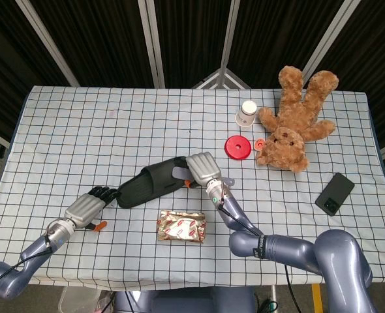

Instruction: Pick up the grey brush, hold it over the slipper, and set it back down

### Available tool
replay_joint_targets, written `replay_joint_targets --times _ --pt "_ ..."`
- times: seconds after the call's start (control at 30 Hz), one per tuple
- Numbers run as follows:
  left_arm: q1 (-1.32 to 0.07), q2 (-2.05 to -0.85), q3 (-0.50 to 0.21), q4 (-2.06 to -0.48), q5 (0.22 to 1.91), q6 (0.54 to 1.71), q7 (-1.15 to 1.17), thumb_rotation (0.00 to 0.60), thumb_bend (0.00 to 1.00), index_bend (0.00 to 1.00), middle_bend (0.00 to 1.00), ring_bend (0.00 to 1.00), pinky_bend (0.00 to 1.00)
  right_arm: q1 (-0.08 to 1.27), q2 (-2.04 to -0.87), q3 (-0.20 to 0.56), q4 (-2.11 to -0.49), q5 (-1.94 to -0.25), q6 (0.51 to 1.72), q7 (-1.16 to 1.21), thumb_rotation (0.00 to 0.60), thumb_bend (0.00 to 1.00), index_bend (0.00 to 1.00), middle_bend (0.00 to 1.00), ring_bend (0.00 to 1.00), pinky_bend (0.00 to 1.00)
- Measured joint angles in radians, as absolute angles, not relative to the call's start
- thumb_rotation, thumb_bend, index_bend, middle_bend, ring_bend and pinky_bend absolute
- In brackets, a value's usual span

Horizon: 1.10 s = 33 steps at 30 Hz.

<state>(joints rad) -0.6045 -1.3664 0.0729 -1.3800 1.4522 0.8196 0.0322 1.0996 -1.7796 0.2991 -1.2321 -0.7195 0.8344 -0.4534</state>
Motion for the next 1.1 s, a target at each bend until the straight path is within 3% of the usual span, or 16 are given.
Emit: replay_joint_targets --times 0.1,0.2,0.57,0.83,0.97,1.03,1.1 --pt "-0.596 -1.364 0.075 -1.385 1.494 0.872 0.005 0.494 0.24 0.0 0.0 0.0 0.03 1.09 -1.757 0.295 -1.285 -0.736 0.862 -0.464 0.6 0.47 0.82 0.64 0.53 0.57" --pt "-0.584 -1.361 0.08 -1.387 1.545 0.941 -0.036 0.492 0.17 0.0 0.0 0.0 0.03 1.078 -1.725 0.287 -1.352 -0.745 0.89 -0.485 0.6 0.47 0.82 0.64 0.53 0.57" --pt "-0.444 -1.312 0.114 -1.398 1.72 1.351 -0.151 0.476 0.13 0.0 0.0 0.0 0.03 0.935 -1.538 0.202 -1.579 -0.834 0.982 -0.45 0.6 0.47 0.82 0.64 0.53 0.57" --pt "-0.356 -1.296 0.137 -1.407 1.725 1.421 -0.154 0.482 0.11 0.0 0.0 0.0 0.03 0.885 -1.534 0.156 -1.485 -0.91 0.954 -0.354 0.6 0.47 0.8 0.64 0.53 0.57" --pt "-0.347 -1.3 0.138 -1.405 1.712 1.407 -0.14 0.485 0.11 0.0 0.0 0.0 0.03 0.867 -1.558 0.135 -1.4 -0.951 0.926 -0.308 0.6 0.47 0.69 0.62 0.52 0.57" --pt "-0.345 -1.301 0.136 -1.408 1.708 1.4 -0.131 0.484 0.11 0.0 0.0 0.0 0.03 0.86 -1.566 0.124 -1.372 -0.971 0.91 -0.291 0.6 0.47 0.58 0.56 0.48 0.54" --pt "-0.345 -1.303 0.134 -1.41 1.705 1.391 -0.128 0.481 0.11 0.0 0.0 0.0 0.03 0.854 -1.571 0.112 -1.351 -0.992 0.892 -0.281 0.6 0.47 0.35 0.43 0.4 0.48"
